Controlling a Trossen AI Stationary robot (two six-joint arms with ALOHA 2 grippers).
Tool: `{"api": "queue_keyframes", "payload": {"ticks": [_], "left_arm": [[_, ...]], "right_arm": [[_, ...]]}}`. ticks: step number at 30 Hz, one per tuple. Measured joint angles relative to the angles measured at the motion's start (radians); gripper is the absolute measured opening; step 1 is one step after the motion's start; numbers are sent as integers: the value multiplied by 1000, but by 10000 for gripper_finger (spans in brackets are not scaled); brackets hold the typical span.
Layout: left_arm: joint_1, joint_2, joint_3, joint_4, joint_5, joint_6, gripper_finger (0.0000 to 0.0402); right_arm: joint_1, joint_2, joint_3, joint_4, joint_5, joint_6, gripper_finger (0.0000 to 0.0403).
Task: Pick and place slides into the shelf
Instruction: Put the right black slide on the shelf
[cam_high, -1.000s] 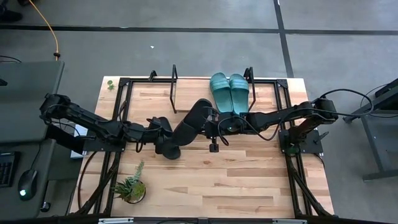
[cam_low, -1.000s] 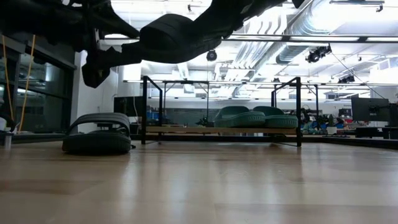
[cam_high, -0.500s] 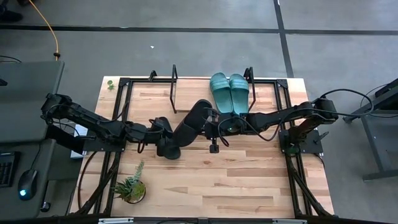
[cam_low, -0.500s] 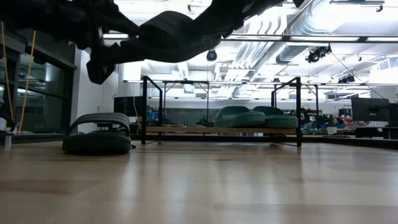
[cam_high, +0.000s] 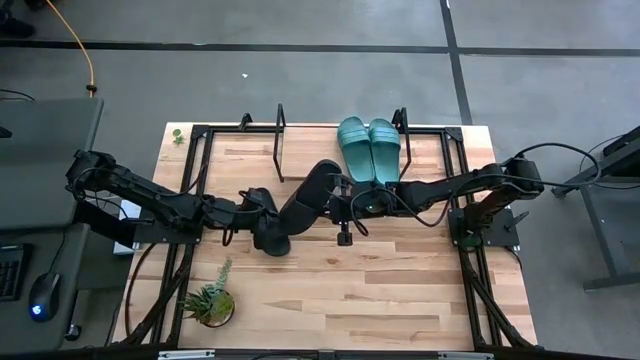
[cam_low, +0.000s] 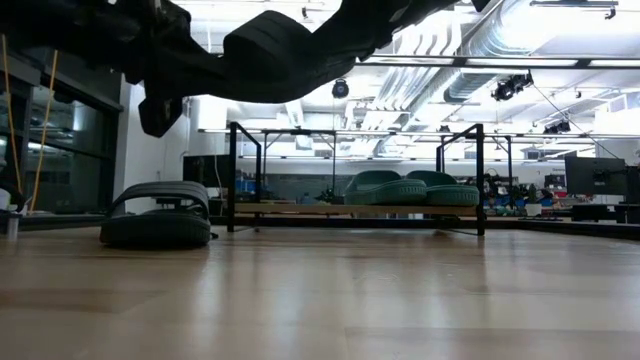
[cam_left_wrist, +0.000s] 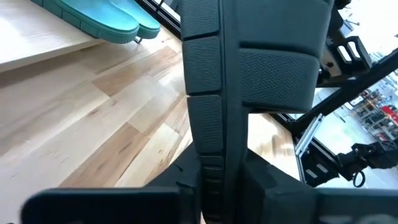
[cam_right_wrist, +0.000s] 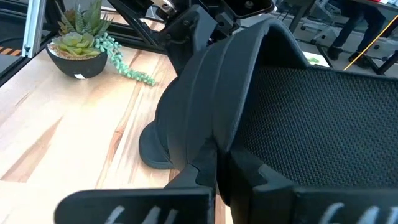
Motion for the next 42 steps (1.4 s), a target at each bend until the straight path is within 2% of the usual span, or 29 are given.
{"api": "queue_keyframes", "payload": {"ticks": [5,11,18,23,27,32,36,42], "left_arm": [[0,0,0,1,-5,11,33],[0,0,0,2,-27,12,60],[0,0,0,2,-31,14,31],[0,0,0,2,-32,14,46],[0,-1,0,8,-46,11,56],[-1,0,0,1,-49,13,37],[-1,-1,0,4,-70,9,33],[-1,0,0,60,-118,-14,57]], "right_arm": [[0,0,0,1,17,-15,0],[0,0,0,2,36,-16,19],[1,0,0,2,38,-23,71],[1,0,0,2,64,-70,111],[10,-31,0,-23,190,-100,132],[42,-102,0,-109,363,-89,140],[68,-144,0,-152,415,-44,140],[103,-178,0,-188,422,-41,140]]}}
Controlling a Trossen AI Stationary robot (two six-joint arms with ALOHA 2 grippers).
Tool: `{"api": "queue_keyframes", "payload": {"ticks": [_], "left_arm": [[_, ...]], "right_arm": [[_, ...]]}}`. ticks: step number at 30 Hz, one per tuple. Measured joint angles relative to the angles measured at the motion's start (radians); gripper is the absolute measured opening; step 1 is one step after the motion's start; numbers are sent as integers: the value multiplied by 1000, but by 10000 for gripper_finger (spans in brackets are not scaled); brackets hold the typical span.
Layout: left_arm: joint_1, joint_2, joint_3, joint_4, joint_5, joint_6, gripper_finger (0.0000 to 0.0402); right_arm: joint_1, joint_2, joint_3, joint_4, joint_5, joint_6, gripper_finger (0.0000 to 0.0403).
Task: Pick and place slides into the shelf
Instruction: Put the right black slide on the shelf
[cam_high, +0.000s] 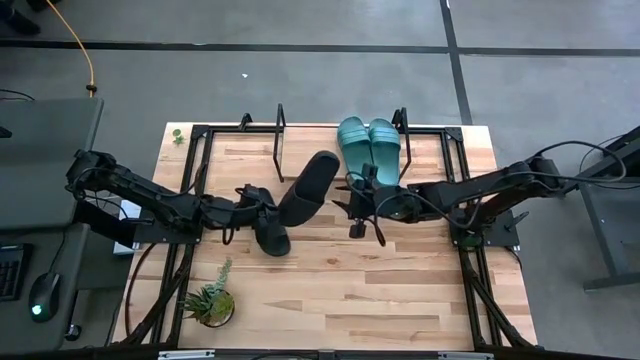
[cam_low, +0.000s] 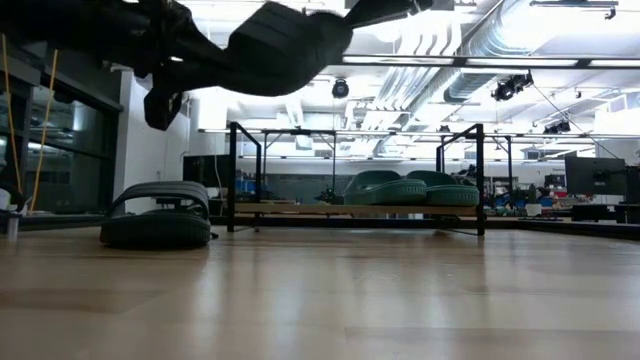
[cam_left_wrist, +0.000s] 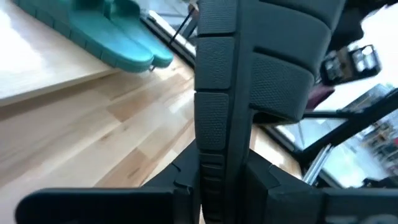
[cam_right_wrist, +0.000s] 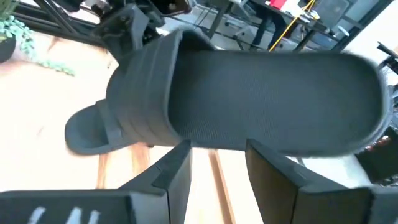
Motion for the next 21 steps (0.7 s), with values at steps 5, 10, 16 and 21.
{"api": "queue_keyframes", "payload": {"ticks": [5,10,16,21], "left_arm": [[0,55,0,78,-35,5,42],[27,179,0,238,-20,-14,34],[138,331,0,425,131,-82,65],[200,452,0,607,187,-131,59]], "right_arm": [[32,-19,0,-16,66,-18,140],[69,-24,0,-34,135,-43,140],[107,-24,0,-35,194,-61,140],[134,-30,0,-34,241,-85,140]]}}
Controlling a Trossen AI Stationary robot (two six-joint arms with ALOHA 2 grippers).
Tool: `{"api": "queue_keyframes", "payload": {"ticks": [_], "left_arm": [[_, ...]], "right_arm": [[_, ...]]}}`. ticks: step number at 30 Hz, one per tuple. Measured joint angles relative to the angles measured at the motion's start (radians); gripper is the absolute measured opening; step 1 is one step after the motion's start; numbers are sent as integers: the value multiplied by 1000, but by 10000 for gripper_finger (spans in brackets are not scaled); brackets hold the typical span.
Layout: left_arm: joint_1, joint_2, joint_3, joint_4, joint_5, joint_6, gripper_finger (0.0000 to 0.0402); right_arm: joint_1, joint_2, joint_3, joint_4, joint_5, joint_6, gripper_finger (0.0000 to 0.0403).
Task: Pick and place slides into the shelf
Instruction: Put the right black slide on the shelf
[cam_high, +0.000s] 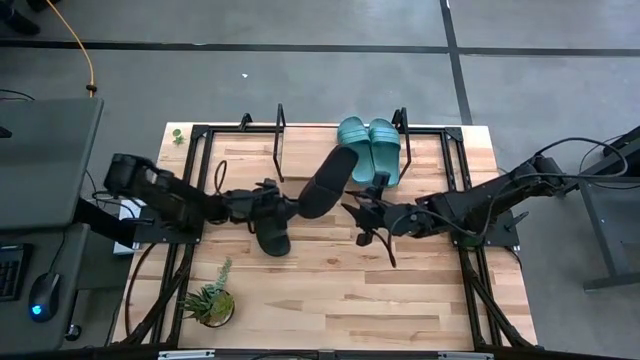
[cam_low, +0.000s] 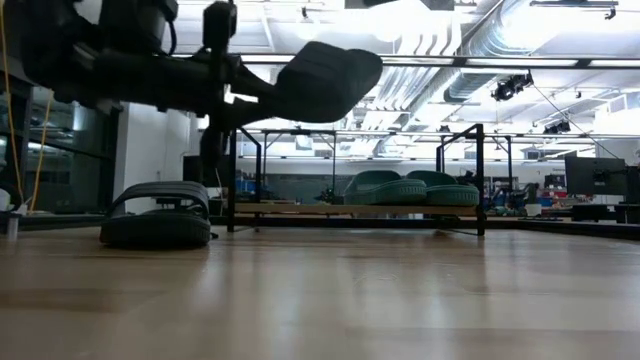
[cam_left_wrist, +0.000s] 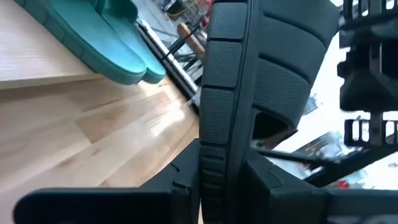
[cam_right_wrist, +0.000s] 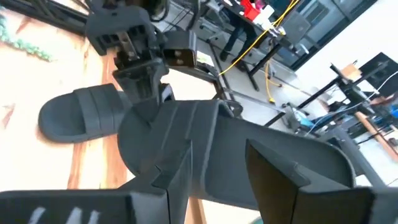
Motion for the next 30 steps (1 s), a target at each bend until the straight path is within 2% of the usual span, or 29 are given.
{"api": "queue_keyframes", "payload": {"ticks": [6,17,24,30], "left_arm": [[34,104,0,161,-53,-51,41],[38,178,23,206,-205,-126,61],[41,259,133,195,-220,-143,46],[79,374,217,174,-211,-225,59]], "right_arm": [[22,-1,0,1,45,-2,140],[33,-1,0,22,66,-25,140],[33,-1,0,24,66,-24,140],[42,-1,0,24,65,-24,140]]}}
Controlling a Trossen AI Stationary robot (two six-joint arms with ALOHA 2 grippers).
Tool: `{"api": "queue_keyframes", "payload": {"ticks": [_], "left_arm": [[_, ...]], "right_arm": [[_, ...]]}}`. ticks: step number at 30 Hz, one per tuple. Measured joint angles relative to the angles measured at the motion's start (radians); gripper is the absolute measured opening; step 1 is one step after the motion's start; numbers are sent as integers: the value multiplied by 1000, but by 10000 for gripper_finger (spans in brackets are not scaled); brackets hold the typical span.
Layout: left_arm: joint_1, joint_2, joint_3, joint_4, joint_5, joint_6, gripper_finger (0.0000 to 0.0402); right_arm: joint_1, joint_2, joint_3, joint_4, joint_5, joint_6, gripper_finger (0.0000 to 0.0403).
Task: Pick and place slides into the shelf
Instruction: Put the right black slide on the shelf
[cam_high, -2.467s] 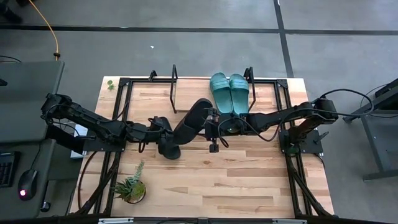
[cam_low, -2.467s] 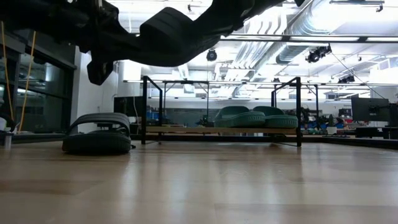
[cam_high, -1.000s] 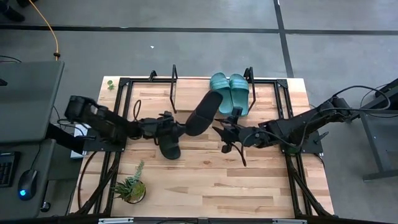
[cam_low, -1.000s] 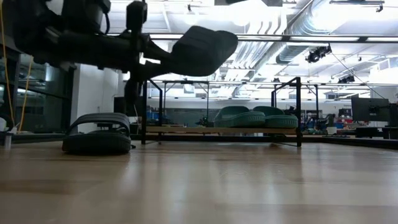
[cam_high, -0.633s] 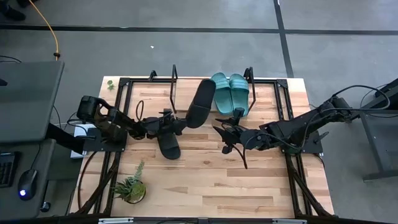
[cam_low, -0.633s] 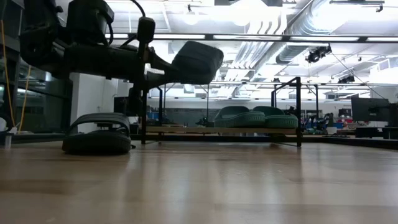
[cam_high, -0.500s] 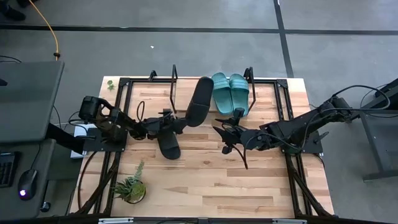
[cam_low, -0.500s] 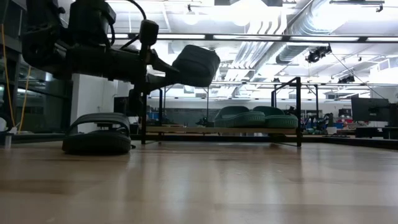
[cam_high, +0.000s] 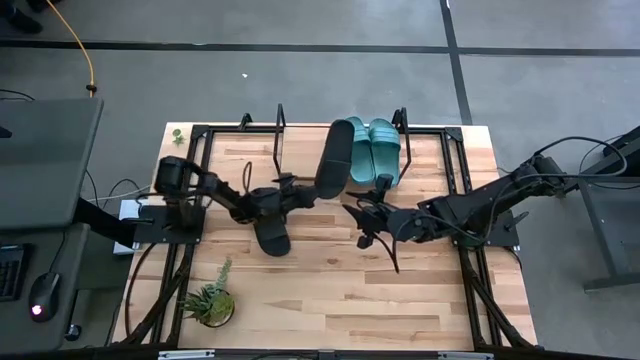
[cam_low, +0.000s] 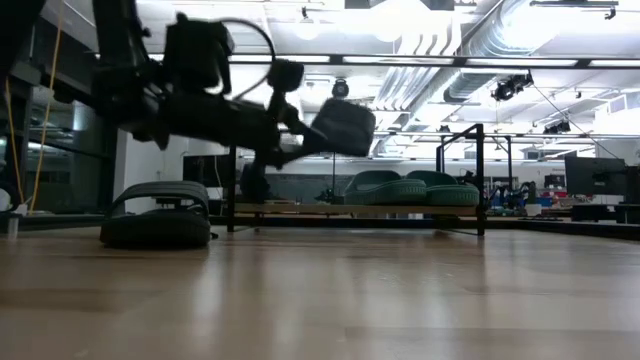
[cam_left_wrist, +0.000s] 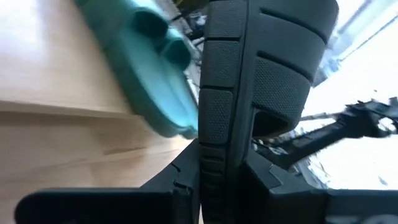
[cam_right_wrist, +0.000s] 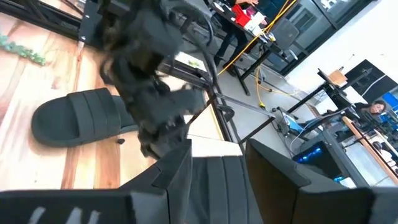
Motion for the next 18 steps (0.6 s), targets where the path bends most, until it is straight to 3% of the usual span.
{"api": "queue_keyframes", "payload": {"ticks": [9,18], "left_arm": [[10,112,12,24,-107,-114,52],[10,123,12,39,-190,-173,56]], "right_arm": [[17,0,0,0,0,-4,140],[17,0,0,0,0,-4,140]]}}
